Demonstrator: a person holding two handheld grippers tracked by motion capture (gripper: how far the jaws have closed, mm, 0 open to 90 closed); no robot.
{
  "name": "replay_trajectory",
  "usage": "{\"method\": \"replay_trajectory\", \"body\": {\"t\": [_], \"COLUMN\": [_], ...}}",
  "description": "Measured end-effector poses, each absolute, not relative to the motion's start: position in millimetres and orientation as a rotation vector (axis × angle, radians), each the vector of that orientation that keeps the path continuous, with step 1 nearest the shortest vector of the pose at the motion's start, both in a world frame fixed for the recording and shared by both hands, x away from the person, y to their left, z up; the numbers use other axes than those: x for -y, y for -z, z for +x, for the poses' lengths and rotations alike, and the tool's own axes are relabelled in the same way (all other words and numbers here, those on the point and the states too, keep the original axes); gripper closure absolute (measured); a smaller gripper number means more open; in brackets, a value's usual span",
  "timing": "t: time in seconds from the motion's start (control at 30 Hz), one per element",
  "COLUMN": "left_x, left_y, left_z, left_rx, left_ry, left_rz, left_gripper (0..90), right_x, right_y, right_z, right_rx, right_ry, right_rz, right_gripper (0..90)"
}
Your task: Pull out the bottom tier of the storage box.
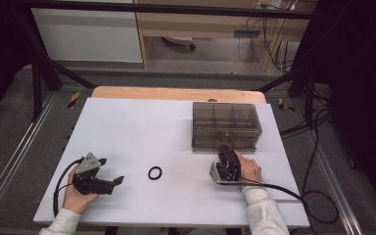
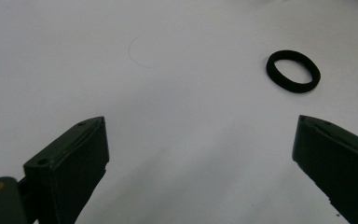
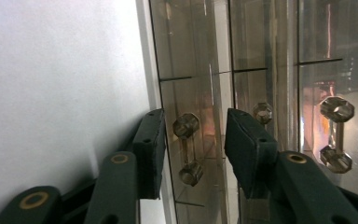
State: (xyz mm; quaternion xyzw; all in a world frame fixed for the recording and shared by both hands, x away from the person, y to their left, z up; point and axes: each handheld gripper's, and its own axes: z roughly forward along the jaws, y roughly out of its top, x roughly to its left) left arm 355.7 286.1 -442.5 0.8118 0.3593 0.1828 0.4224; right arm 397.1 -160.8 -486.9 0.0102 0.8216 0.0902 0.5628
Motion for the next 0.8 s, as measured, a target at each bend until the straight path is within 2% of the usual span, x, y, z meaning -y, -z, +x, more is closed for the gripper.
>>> {"method": "replay_trajectory", "body": {"t": [0.33,0.8], "left_x": [-286.0,-286.2], "left_y": [442.7,442.4], "left_z": [355.9,355.8], "left_rx": [-0.899,-0.899], "left_ry": [-0.456,-0.457], "left_rz": [2.034,2.033], "left_gripper": [3.4,3.4], "right_x": [160.6,160.4], "right_y": [487.0,486.1], "right_z": [397.1,395.1], "right_rx": [-1.923,-1.920], "right_ry": [-0.206,-0.186], "right_rz": [0.018,-0.009], "right_gripper": [66.5,67.9]}}
